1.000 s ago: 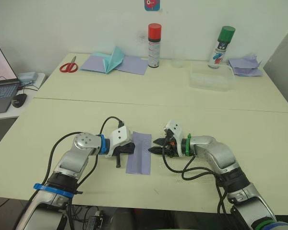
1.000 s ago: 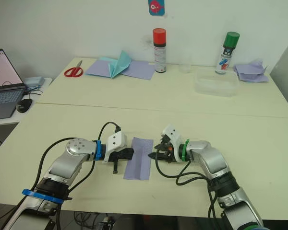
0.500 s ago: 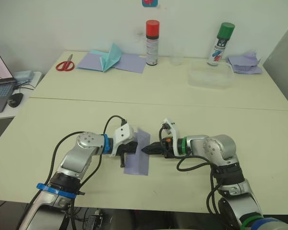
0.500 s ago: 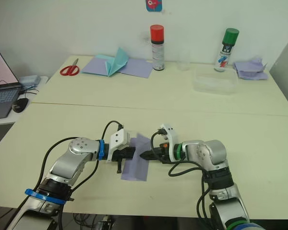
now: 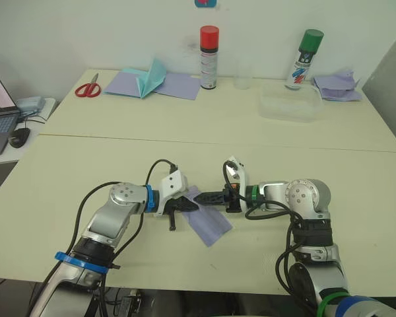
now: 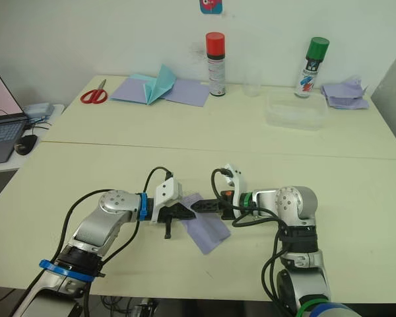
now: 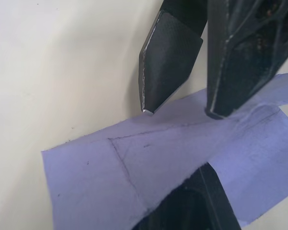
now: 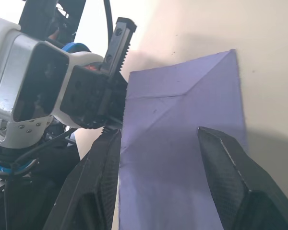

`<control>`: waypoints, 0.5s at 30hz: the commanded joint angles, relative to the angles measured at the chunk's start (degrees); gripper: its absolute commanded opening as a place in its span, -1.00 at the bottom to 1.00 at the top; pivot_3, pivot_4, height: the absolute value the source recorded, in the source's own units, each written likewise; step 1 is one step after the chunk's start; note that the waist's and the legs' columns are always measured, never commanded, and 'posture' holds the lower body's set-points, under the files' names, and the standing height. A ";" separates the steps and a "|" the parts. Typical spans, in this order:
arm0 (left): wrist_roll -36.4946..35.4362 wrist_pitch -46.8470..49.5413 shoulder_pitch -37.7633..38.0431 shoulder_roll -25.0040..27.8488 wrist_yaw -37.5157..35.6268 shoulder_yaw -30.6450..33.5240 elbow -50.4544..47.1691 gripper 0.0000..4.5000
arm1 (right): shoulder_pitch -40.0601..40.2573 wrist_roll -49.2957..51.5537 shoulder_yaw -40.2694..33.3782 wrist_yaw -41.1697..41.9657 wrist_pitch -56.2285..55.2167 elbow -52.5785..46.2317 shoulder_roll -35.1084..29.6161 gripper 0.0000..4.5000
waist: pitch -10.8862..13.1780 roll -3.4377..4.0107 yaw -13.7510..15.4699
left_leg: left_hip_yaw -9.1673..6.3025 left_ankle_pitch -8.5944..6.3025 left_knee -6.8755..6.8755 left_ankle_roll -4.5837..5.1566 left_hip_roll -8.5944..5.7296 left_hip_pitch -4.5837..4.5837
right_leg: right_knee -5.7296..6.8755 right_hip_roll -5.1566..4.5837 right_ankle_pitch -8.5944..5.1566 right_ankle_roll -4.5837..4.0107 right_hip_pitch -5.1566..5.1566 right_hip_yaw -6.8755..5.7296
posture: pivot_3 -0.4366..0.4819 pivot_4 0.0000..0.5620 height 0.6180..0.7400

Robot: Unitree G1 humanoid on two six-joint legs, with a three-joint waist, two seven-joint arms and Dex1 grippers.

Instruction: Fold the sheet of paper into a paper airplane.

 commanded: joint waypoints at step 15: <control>-4.11 7.83 -1.89 -0.51 -0.63 1.00 -3.88 -1.00 | -1.06 6.20 9.21 1.26 -0.60 -15.30 -7.91 0.15 | 0.01 0.01 -0.02 | -0.03 0.00 0.04 0.00 0.00 -0.04 | 0.00 0.03 0.00 0.01 -0.01 0.01 | -0.05 -0.47 1.00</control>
